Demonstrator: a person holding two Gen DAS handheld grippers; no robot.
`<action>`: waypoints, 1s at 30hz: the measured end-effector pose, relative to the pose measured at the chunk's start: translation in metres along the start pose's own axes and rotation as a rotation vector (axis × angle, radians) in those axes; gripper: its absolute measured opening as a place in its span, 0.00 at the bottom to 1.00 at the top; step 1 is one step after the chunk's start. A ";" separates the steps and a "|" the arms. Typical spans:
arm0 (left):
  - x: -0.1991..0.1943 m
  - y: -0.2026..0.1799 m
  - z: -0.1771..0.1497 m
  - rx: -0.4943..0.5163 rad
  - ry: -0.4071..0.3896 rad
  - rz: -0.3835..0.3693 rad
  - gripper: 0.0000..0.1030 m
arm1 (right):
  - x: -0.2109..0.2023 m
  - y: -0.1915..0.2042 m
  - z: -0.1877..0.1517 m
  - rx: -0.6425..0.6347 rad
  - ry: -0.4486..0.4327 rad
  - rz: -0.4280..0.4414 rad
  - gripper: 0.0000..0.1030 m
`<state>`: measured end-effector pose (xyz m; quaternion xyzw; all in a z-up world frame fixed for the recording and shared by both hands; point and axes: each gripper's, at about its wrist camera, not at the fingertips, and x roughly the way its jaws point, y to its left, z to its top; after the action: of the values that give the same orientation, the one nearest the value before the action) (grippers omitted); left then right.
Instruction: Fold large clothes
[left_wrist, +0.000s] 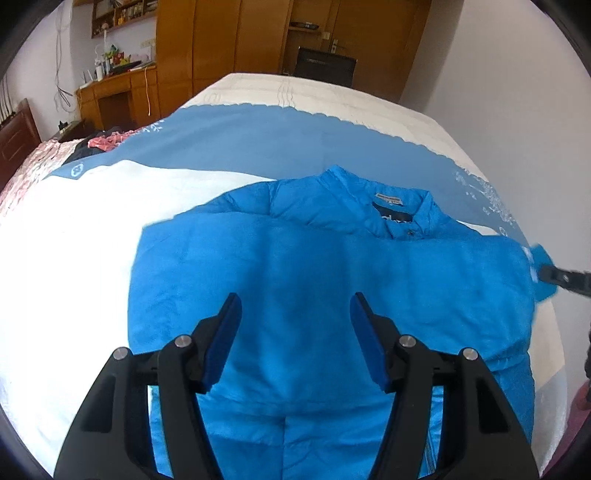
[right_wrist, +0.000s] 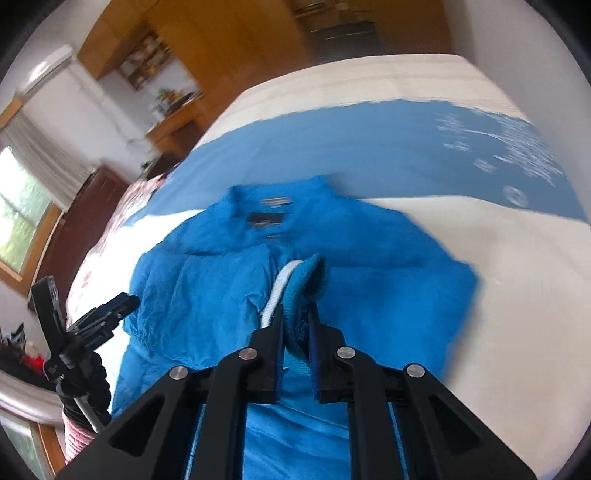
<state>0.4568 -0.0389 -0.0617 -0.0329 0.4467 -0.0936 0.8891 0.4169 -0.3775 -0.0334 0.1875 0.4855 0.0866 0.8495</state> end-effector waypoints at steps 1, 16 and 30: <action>0.007 0.001 0.001 -0.003 0.011 0.007 0.58 | -0.003 -0.009 -0.003 0.013 0.000 -0.003 0.10; 0.052 0.005 -0.009 0.058 0.036 0.092 0.57 | 0.052 -0.058 -0.042 0.087 0.075 -0.053 0.12; 0.029 -0.041 0.001 0.088 0.063 -0.014 0.58 | 0.031 0.016 -0.024 -0.081 0.009 -0.101 0.19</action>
<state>0.4690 -0.0845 -0.0785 0.0060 0.4696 -0.1201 0.8747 0.4127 -0.3470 -0.0628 0.1279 0.4943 0.0642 0.8574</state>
